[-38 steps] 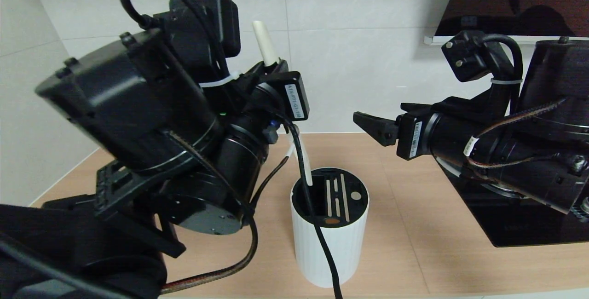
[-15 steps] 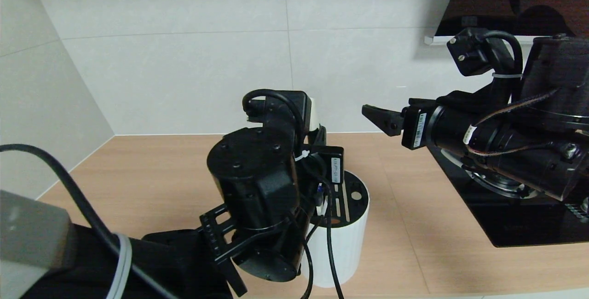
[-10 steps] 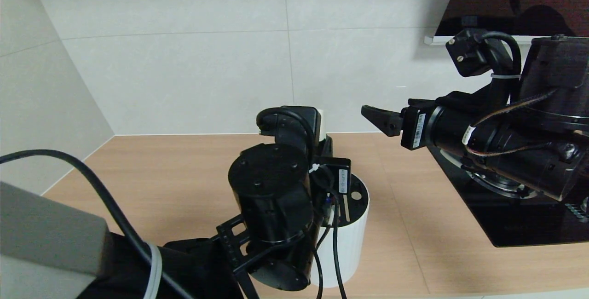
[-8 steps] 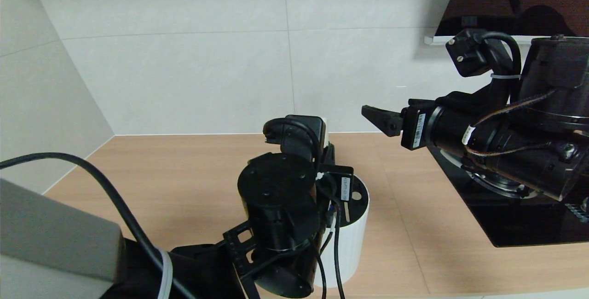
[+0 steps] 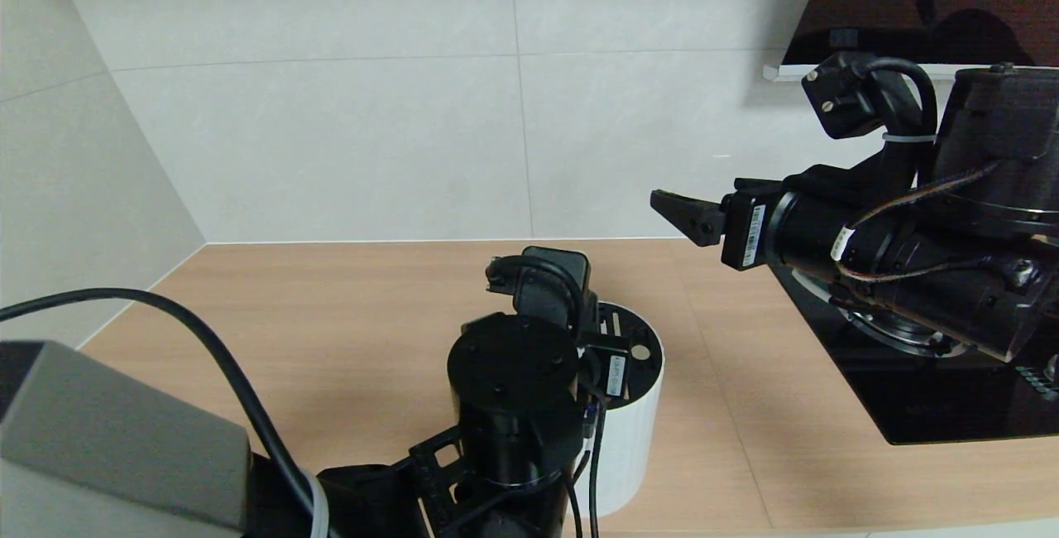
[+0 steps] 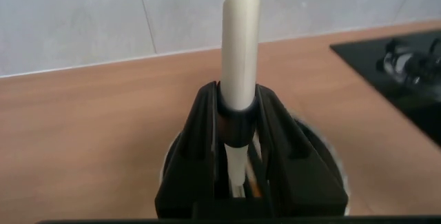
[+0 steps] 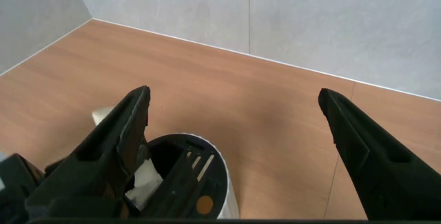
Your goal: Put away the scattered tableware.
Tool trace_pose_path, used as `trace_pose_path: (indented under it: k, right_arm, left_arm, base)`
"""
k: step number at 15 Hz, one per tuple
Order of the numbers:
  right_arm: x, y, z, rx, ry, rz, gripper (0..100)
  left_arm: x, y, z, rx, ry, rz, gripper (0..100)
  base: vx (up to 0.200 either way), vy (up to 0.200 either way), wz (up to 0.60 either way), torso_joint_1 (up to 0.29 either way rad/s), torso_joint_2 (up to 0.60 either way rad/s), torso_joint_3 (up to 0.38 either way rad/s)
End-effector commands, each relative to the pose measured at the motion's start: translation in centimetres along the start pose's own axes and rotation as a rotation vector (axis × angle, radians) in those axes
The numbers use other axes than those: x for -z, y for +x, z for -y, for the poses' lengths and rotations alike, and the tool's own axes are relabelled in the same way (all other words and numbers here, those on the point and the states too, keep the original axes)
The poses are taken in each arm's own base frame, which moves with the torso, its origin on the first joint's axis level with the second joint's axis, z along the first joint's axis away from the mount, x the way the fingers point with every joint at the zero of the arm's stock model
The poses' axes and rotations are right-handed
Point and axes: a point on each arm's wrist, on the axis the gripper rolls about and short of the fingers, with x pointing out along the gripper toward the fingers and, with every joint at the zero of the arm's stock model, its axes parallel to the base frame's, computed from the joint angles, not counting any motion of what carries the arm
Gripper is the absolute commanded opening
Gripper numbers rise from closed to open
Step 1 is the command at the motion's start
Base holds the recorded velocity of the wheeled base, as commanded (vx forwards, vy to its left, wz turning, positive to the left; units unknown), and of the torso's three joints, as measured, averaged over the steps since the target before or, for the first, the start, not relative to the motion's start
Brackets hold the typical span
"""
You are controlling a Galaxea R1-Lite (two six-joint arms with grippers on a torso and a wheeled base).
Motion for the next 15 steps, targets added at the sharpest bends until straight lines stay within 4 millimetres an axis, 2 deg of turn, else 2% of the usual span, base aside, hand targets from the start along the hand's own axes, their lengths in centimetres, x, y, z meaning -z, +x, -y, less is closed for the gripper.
trace_pose_path:
  k: [1, 8, 9, 15]
  right_arm:
    - [-0.02, -0.01, -0.01, 0.0, 0.0, 0.001, 100]
    - [-0.01, -0.05, 0.0, 0.0, 0.0, 0.001, 100]
    - [0.03, -0.01, -0.01, 0.0, 0.001, -0.001, 100]
    - [-0.01, -0.05, 0.0, 0.0, 0.0, 0.001, 100]
  left_arm:
    - [0.32, -0.09, -0.07, 0.0, 0.01, -0.009, 0]
    - [0.29, -0.04, -0.09, -0.002, 0.011, -0.009, 0]
    - [0.2, -0.05, -0.09, -0.001, 0.009, -0.007, 100]
    - [-0.2, -0.21, -0.24, 0.002, 0.003, -0.001, 100]
  base:
    - [0.0, 0.0, 0.0, 0.0, 0.0, 0.0]
    - [0.0, 0.0, 0.0, 0.0, 0.0, 0.0]
    - [0.0, 0.0, 0.0, 0.0, 0.0, 0.0]
    - [0.0, 0.0, 0.0, 0.0, 0.0, 0.0]
